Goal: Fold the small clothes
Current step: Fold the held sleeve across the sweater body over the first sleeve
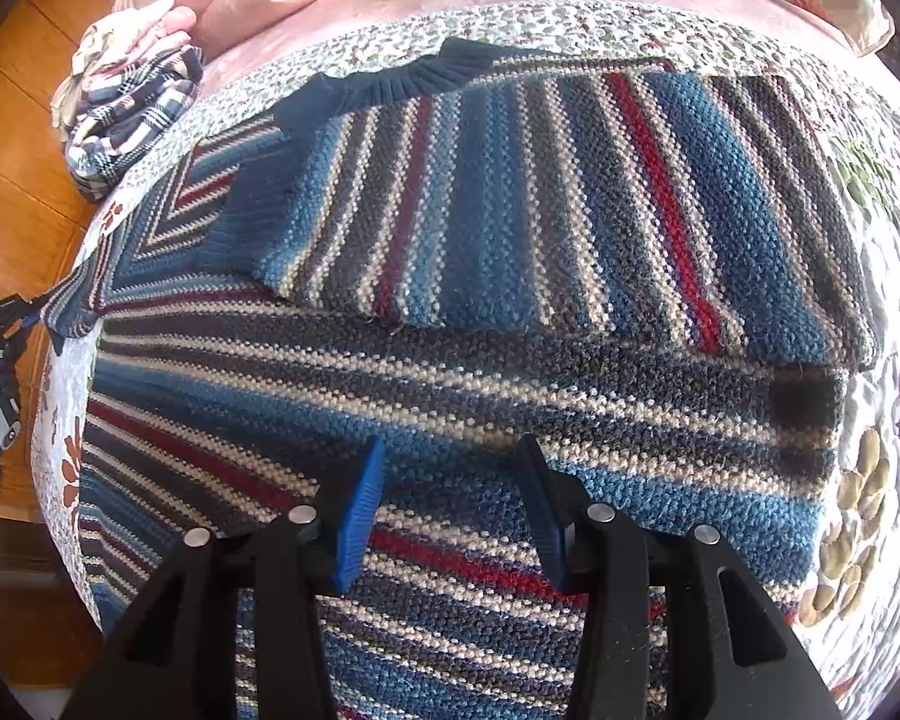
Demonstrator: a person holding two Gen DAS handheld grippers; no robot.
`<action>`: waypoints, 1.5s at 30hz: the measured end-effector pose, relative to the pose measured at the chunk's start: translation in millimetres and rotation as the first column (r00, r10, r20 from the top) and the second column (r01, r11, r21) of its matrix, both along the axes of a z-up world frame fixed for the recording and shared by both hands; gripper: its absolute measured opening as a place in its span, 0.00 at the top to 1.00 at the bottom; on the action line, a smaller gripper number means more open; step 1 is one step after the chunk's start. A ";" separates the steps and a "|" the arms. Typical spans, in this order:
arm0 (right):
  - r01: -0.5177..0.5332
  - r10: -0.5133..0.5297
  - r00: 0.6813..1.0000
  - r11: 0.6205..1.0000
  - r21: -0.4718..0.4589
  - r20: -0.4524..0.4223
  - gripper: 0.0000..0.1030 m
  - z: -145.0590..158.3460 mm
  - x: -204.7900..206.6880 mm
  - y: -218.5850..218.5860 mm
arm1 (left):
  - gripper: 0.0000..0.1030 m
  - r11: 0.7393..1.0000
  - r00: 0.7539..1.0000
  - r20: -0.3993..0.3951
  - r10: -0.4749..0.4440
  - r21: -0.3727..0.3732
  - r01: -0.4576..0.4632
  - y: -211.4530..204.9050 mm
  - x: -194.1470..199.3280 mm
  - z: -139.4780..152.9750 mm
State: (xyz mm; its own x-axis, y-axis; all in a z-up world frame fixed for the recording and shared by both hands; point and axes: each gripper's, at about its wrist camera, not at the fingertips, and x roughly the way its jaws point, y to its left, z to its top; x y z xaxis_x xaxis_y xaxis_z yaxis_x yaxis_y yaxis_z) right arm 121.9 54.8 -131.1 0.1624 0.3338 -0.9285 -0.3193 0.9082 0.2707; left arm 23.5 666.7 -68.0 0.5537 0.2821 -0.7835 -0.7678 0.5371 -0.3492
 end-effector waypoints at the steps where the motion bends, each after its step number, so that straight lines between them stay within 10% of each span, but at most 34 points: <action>1: 0.003 -0.003 1.000 1.000 0.001 0.001 0.56 1.3 -0.1 -1.1 | 0.91 1.000 1.000 0.020 -0.023 0.010 0.022 -9.0 4.3 8.4; 11: -0.004 0.003 0.999 1.000 0.018 0.050 0.56 23.5 -3.1 -3.0 | 0.91 0.958 0.945 0.154 -0.288 0.053 0.283 -130.6 62.4 55.4; 24: 0.014 -0.016 0.998 1.000 0.028 0.068 0.56 29.2 3.5 -12.9 | 0.91 0.877 0.858 0.216 -0.466 -0.012 0.480 -280.0 129.7 21.8; 33: 0.020 -0.021 0.998 1.000 0.021 0.052 0.56 20.7 2.1 -15.1 | 0.90 0.843 0.845 0.105 -0.525 -0.076 0.533 -310.9 151.0 -40.2; 45: 0.010 -0.011 1.000 1.000 0.011 0.027 0.56 18.2 8.4 0.9 | 0.79 0.725 0.754 0.074 -0.653 -0.227 0.650 -313.7 133.4 -71.3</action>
